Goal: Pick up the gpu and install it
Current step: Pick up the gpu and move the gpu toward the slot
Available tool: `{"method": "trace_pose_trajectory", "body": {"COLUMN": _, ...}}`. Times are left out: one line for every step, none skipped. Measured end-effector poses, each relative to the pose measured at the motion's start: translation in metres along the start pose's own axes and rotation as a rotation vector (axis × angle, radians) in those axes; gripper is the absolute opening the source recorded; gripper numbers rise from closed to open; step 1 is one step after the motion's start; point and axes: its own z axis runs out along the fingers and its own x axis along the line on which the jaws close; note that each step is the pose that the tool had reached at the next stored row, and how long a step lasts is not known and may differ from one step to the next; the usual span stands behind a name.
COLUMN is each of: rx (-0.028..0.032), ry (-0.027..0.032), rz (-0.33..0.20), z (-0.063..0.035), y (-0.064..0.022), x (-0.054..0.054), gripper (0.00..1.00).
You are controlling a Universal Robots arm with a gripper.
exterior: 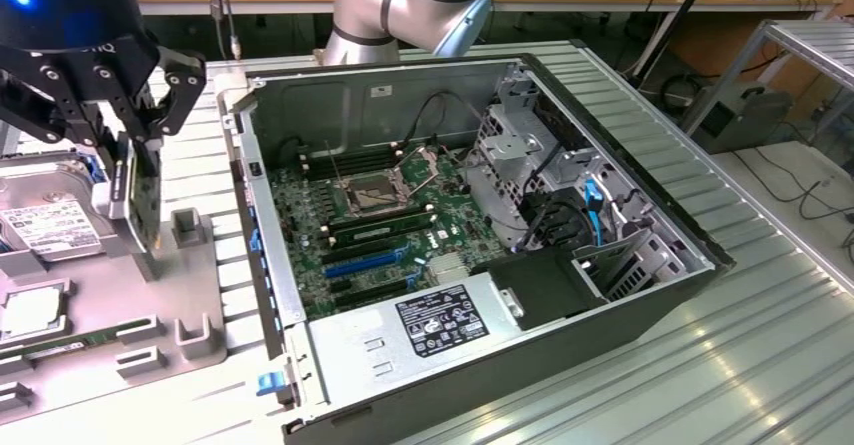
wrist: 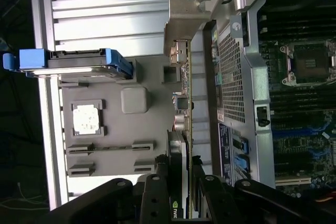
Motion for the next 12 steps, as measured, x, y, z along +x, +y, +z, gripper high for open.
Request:
{"method": "trace_pose_trajectory", "body": {"rx": 0.0, "ry": 0.0002, "rz": 0.0, "z": -0.0016, "y": 0.0001, "x": 0.0, "gripper": 0.27}}
{"method": "trace_pose_trajectory", "body": {"rx": 0.0, "ry": 0.0004, "rz": 0.0, "z": -0.0029, "y": 0.0001, "x": 0.0, "gripper": 0.27}}
{"method": "trace_pose_trajectory", "body": {"rx": 0.0001, "ry": 0.0005, "rz": 0.0, "z": -0.0039, "y": 0.0002, "x": 0.0, "gripper": 0.27}}
{"method": "trace_pose_trajectory", "body": {"rx": 0.0, "ry": 0.0006, "rz": 0.0, "z": -0.005, "y": 0.0002, "x": 0.0, "gripper": 0.27}}
{"method": "trace_pose_trajectory", "body": {"rx": 0.0, "ry": 0.0009, "rz": 0.0, "z": -0.007, "y": 0.0003, "x": 0.0, "gripper": 0.27}}
{"method": "trace_pose_trajectory", "body": {"rx": 0.0, "ry": 0.001, "rz": 0.0, "z": -0.0079, "y": 0.0004, "x": 0.0, "gripper": 0.27}}
{"method": "trace_pose_trajectory", "body": {"rx": 0.0001, "ry": 0.0014, "rz": 0.0, "z": -0.0104, "y": 0.0005, "x": 0.0, "gripper": 0.27}}
{"method": "trace_pose_trajectory", "body": {"rx": 0.0001, "ry": 0.0017, "rz": 0.0, "z": -0.0126, "y": 0.0006, "x": 0.0, "gripper": 0.27}}
{"method": "trace_pose_trajectory", "body": {"rx": 0.0001, "ry": 0.0019, "rz": 0.0, "z": -0.0139, "y": 0.0007, "x": 0.0, "gripper": 0.27}}
{"method": "trace_pose_trajectory", "body": {"rx": 0.0001, "ry": 0.002, "rz": 0.0, "z": -0.0148, "y": 0.0007, "x": 0.0, "gripper": 0.27}}
{"method": "trace_pose_trajectory", "body": {"rx": 0.0001, "ry": 0.002, "rz": 0.0, "z": -0.0153, "y": 0.0007, "x": 0.0, "gripper": 0.27}}
{"method": "trace_pose_trajectory", "body": {"rx": 0.0002, "ry": 0.0021, "rz": 0.0, "z": -0.0158, "y": 0.0007, "x": 0.0, "gripper": 0.27}}
